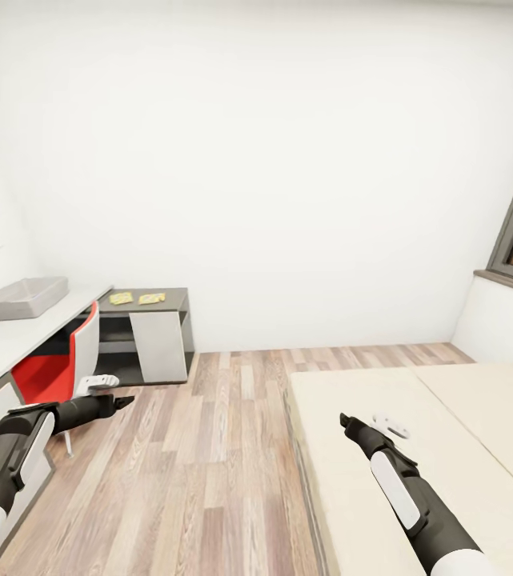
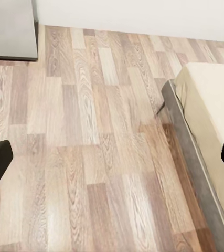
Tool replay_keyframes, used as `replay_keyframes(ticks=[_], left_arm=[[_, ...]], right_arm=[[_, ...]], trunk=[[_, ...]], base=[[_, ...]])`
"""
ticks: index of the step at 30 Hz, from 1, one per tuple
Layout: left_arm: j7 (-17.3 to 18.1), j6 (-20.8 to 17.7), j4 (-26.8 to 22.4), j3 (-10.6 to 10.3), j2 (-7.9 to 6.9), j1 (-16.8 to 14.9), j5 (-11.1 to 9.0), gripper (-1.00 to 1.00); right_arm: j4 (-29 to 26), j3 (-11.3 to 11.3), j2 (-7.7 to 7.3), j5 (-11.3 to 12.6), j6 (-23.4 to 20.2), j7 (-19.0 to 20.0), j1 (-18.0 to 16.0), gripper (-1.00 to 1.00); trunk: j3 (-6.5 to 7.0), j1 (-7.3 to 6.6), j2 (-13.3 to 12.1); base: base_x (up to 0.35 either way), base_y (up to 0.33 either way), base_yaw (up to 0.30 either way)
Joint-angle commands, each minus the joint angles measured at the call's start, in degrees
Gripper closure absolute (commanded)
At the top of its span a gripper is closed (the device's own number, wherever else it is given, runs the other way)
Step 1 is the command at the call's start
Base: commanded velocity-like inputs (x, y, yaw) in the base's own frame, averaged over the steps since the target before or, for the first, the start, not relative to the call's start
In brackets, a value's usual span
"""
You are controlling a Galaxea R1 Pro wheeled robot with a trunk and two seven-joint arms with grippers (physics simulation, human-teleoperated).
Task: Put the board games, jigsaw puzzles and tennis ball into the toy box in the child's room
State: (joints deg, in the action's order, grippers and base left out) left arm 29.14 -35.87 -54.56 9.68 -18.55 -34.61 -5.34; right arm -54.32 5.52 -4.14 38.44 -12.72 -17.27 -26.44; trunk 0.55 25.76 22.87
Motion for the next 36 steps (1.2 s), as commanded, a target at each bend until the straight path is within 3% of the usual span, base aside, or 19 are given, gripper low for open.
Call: replay_keyframes(ticks=[1, 36], left_arm=[[-0.04, -0.52, -0.02, 0.07, 0.01, -0.02, -0.55, -1.00], [-0.04, -0.52, -0.02, 0.07, 0.07, -0.02, -0.55, -1.00]], right_arm=[[-0.09, 0.22, -0.08, 0.41, -0.11, -0.48, -0.01, -1.00], [-0.08, 0.32, -0.08, 0.41, 0.32, -0.48, -0.01, -1.00]], trunk=[[-0.03, 0.02, 0.05], [-0.03, 0.02, 0.05]], base=[[0.000, -0.101, 0.042], [-0.009, -0.024, 0.037]])
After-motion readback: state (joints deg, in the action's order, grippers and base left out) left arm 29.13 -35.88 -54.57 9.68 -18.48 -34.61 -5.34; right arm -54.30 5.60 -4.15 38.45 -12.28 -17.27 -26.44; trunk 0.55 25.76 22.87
